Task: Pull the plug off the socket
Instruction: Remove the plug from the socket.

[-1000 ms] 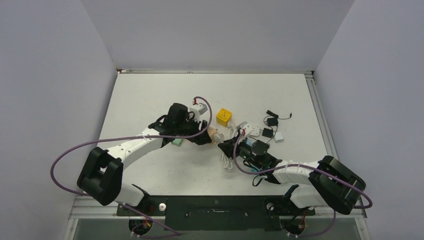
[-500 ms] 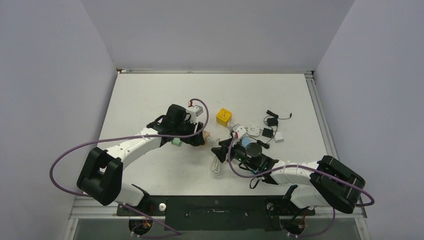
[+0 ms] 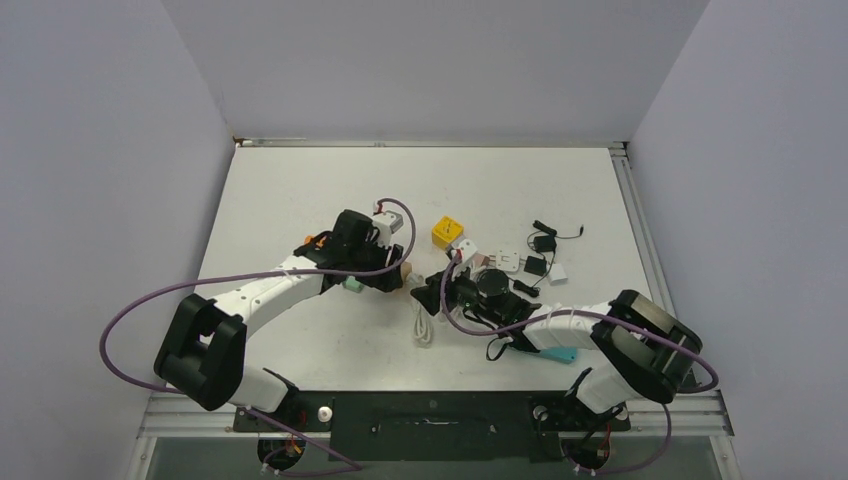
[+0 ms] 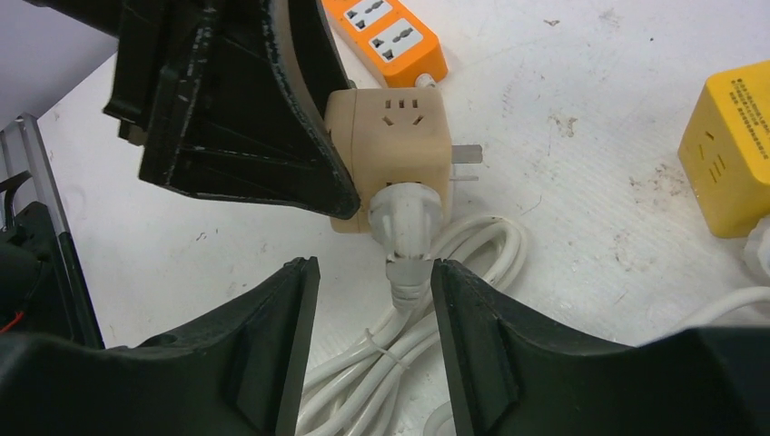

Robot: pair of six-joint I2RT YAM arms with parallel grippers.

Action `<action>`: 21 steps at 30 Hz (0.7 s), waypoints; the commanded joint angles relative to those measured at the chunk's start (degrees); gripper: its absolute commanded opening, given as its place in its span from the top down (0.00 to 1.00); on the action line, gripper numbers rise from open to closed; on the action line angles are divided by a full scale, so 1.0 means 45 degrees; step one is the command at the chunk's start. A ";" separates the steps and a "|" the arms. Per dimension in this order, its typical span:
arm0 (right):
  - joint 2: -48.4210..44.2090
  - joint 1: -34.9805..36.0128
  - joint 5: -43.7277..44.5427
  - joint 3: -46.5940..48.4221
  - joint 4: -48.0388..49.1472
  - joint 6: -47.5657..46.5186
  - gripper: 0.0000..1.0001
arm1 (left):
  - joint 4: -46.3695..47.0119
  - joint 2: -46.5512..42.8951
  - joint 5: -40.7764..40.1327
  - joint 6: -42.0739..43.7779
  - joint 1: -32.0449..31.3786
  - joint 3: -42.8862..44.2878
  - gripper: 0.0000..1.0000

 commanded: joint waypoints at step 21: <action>0.1259 -0.0615 -0.1289 0.1137 -0.0139 0.0407 0.61 | 0.0638 -0.0564 0.0542 0.0501 -0.0635 0.0142 1.00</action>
